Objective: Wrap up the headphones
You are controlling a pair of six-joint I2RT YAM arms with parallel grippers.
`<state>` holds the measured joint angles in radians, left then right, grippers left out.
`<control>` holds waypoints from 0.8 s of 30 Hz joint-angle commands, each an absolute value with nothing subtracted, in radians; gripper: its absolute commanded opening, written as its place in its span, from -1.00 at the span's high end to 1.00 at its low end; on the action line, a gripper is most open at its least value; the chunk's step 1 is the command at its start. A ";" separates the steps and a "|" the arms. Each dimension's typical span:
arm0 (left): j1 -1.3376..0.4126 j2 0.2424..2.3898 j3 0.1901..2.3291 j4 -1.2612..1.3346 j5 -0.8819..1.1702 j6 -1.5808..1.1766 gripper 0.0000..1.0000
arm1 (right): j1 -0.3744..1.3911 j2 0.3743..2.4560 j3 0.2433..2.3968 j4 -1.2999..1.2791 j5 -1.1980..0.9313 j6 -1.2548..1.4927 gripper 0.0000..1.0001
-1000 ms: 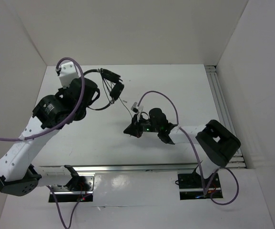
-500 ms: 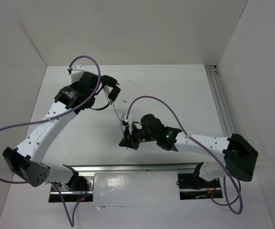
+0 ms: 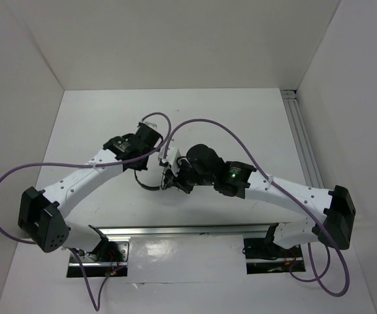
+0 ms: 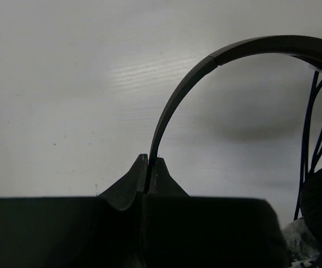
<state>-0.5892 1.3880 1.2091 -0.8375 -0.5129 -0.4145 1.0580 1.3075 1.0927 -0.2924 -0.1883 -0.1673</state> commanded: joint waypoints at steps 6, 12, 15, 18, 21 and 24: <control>-0.770 1.293 1.129 -0.758 -0.298 -0.281 1.00 | 1.112 1.313 1.161 -0.425 0.130 -0.207 0.86; -0.822 1.249 1.091 -0.758 -0.187 -0.272 1.00 | 1.163 1.247 1.100 -0.373 0.356 -0.196 0.78; -0.847 1.240 1.091 -0.768 -0.123 -0.261 1.00 | 1.187 1.220 1.054 -0.331 0.484 -0.196 0.78; -0.868 1.204 1.079 -0.769 -0.101 -0.261 1.00 | 1.197 1.210 1.023 -0.284 0.604 -0.206 0.78; -0.877 1.161 1.069 -0.769 -0.101 -0.272 1.00 | 1.197 1.221 1.014 -0.270 0.658 -0.206 0.78; -0.877 1.108 1.069 -0.788 -0.110 -0.281 1.00 | 1.197 1.230 1.003 -0.249 0.693 -0.206 0.78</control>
<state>-0.8566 1.1812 1.0664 -0.8059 -0.1513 -0.2935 1.2060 1.2167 1.0183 -0.3107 0.5533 -0.2142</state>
